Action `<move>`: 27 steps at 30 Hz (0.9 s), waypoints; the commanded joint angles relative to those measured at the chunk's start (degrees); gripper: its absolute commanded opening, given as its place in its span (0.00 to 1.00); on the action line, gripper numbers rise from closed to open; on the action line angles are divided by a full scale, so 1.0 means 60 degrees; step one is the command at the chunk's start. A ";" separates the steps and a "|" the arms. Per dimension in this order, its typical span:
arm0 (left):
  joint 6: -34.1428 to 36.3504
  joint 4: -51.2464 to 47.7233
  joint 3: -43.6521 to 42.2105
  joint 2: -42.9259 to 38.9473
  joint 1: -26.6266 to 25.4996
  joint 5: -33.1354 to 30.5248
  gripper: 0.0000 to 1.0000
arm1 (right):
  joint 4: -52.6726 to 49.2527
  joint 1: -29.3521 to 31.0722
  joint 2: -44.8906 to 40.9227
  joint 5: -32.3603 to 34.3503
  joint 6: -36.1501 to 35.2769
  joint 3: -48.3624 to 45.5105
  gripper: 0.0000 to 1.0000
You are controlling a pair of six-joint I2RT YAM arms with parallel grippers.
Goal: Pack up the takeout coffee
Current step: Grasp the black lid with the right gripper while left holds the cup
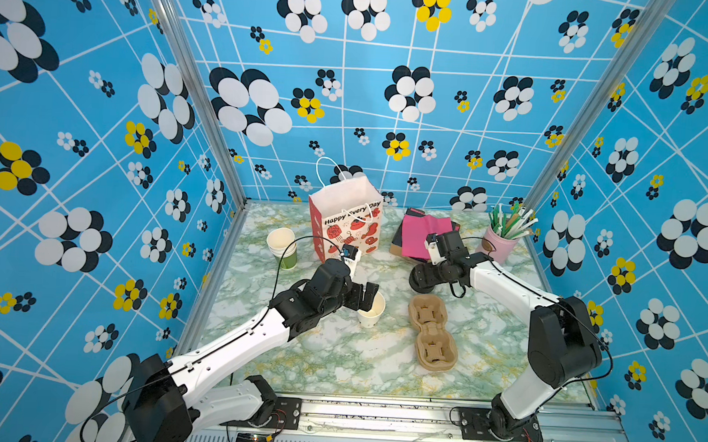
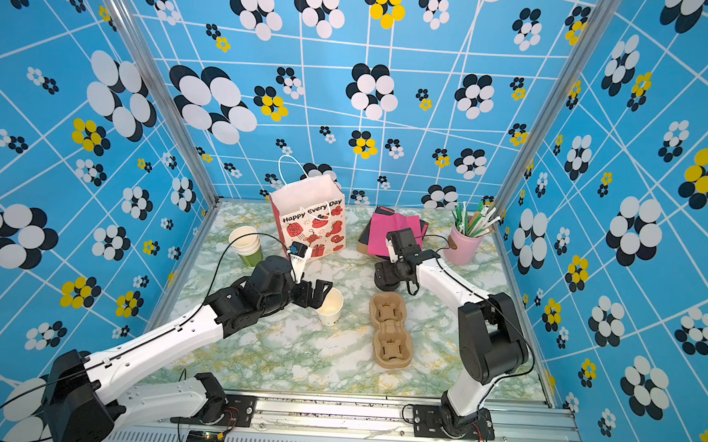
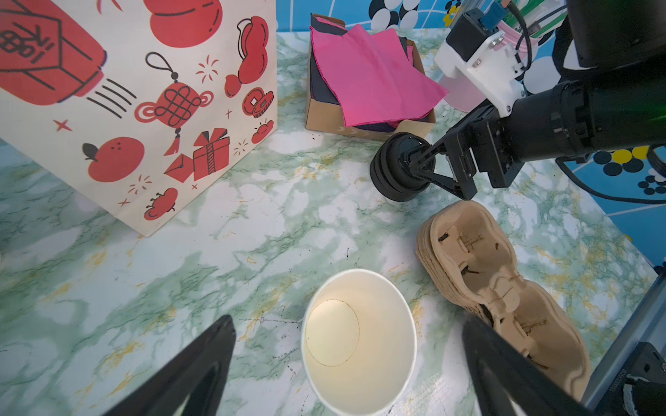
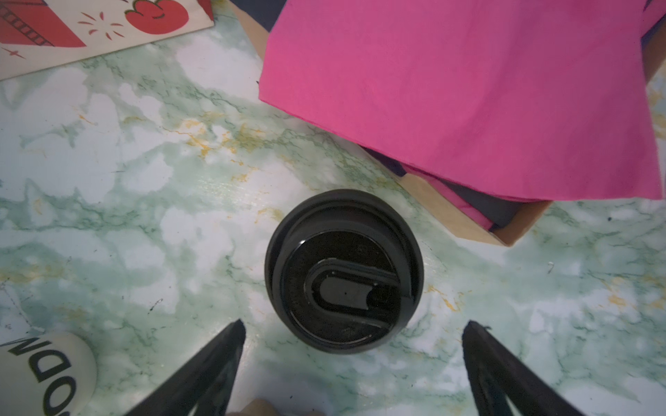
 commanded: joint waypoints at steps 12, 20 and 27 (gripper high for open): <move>0.0154 0.0528 0.0399 0.0371 0.0056 0.0383 0.99 | -0.0429 0.0120 0.0614 -0.0057 -0.0074 0.0643 0.90; 0.0219 0.0559 0.0416 0.0427 0.0045 0.0390 0.99 | -0.0540 0.0223 0.0940 0.0062 -0.0037 0.0838 0.87; 0.0235 0.0559 0.0416 0.0543 0.0073 0.0444 0.99 | -0.0610 0.0252 0.1144 0.0248 -0.0061 0.0913 0.83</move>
